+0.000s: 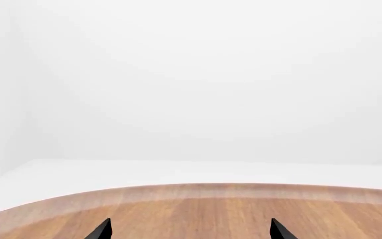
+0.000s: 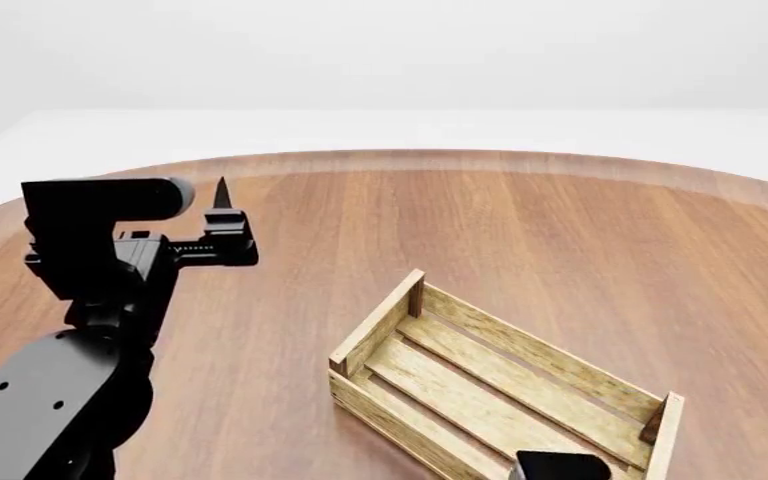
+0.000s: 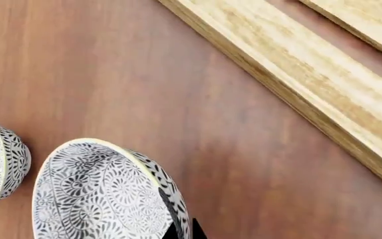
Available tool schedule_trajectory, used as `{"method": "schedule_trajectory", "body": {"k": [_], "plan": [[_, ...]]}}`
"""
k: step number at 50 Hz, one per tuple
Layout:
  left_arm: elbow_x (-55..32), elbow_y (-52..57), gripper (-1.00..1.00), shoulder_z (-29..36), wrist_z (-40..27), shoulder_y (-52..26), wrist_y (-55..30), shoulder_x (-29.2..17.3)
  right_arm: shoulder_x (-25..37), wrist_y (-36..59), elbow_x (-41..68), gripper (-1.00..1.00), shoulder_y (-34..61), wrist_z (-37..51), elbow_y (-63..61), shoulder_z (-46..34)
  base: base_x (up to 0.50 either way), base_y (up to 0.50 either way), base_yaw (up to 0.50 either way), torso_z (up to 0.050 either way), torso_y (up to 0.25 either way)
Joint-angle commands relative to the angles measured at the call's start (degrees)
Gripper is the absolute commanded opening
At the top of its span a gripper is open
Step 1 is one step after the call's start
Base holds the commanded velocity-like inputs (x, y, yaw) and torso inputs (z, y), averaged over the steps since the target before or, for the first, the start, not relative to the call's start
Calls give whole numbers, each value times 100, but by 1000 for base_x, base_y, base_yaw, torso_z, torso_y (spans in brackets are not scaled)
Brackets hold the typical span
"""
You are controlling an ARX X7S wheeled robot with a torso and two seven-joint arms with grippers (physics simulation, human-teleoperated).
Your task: Stack the right bowl on the left bowl and place them in the tray.
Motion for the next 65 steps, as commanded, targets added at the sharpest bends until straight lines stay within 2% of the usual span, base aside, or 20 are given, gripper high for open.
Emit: {"method": "schedule_trajectory", "body": {"k": [1, 6, 14, 36, 65], "plan": [[-34, -10, 100, 8, -21, -38, -11, -14, -45, 51, 464, -100, 574, 279, -232, -13, 0, 0, 0, 0, 0], [-43, -40, 100, 8, -21, -50, 5, -19, -205, 179, 491, -100, 932, 87, 47, -71, 0, 0, 0, 0, 0], [-50, -52, 100, 17, -44, -48, 10, -31, -743, 430, 251, -100, 1589, -720, 869, -182, 0, 0, 0, 0, 0], [-53, -123, 100, 97, -68, -53, 83, -37, -2169, 929, -591, -100, 2353, -2354, 2547, -997, 0, 0, 0, 0, 0], [-100, -90, 100, 209, -132, -103, 28, -79, -3299, 1008, -603, -100, 2864, -3450, 2923, -1310, 0, 0, 0, 0, 0]]}}
